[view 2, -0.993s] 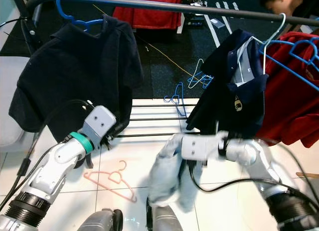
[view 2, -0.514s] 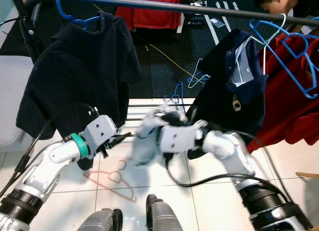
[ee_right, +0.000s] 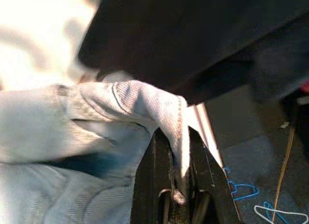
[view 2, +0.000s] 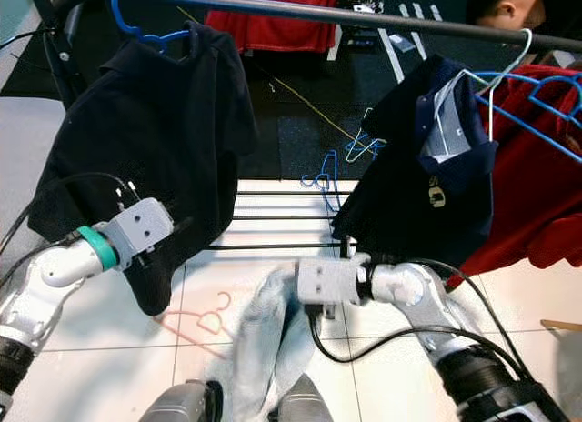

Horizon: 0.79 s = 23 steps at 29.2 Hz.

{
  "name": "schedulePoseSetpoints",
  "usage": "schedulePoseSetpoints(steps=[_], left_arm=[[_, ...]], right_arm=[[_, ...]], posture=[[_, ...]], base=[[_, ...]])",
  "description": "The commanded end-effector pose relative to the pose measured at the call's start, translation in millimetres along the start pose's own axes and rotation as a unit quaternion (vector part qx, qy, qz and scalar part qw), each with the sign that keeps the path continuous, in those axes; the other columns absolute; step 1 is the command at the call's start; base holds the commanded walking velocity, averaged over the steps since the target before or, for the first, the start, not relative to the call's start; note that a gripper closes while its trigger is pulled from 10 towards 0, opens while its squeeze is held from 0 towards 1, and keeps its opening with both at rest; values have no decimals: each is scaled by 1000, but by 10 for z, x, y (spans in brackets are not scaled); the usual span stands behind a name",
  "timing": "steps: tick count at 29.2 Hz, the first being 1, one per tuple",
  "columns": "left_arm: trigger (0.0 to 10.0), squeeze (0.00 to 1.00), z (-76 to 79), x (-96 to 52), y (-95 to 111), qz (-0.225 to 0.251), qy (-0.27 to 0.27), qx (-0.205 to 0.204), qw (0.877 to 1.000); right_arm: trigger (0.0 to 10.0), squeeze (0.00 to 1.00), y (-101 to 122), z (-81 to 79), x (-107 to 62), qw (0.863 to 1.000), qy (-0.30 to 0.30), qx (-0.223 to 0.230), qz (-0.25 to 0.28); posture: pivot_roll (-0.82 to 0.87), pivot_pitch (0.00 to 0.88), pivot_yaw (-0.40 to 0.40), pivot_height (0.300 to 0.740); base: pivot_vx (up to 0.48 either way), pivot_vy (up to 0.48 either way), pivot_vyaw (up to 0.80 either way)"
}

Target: Hang hanger

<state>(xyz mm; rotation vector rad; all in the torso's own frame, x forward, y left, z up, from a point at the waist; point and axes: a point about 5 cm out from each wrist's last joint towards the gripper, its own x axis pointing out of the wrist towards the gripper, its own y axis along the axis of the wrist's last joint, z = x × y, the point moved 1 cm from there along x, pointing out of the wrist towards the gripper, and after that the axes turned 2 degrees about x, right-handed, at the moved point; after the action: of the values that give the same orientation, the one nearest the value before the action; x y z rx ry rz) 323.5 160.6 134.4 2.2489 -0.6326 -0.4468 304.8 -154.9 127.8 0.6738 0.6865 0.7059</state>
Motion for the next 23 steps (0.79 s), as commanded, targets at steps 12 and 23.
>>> schedulePoseSetpoints(steps=[12,23], left_arm=[[10000,0,206,141,96,24,44,-114,992],[10000,0,136,236,80,-3,145,-174,974]], right_arm=[[10000,0,208,-85,126,942,-124,277,147],[10000,0,74,-200,76,925,-190,307,120]], posture=[[-84,138,-14,740],[-96,140,4,740]], base=[[0,0,0],[0,0,0]])
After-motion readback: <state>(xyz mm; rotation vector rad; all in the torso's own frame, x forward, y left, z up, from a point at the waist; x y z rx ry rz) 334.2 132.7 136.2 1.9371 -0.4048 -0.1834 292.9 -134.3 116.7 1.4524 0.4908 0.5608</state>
